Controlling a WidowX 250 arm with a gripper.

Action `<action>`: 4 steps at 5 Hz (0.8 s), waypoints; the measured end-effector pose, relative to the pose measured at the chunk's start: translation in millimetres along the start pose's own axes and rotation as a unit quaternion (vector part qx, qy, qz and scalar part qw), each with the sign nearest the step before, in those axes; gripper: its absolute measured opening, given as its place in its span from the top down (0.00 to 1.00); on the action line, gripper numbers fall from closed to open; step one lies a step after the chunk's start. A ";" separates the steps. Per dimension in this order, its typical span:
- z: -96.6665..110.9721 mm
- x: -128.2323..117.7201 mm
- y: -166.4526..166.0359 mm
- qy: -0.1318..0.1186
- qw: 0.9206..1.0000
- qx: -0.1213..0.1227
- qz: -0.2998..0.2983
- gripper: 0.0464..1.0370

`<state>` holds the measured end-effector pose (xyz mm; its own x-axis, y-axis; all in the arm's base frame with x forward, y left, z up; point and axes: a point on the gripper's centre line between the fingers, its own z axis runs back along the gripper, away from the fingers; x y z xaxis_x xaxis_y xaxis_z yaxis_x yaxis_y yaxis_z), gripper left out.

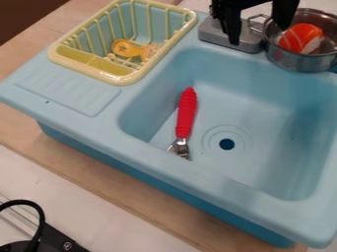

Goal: Move the silver pot inside the sink

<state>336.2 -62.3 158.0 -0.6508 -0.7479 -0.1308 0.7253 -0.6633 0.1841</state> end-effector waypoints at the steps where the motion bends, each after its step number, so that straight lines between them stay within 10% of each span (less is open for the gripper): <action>1: -0.5 0.8 1.3 -0.003 1.000 0.003 0.003 0.04; 4: -16.1 14.4 5.9 -0.029 1.000 -0.003 -0.006 0.04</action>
<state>334.7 -77.4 141.5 -0.6719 -0.7367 -0.0759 0.7182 -0.6731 0.1765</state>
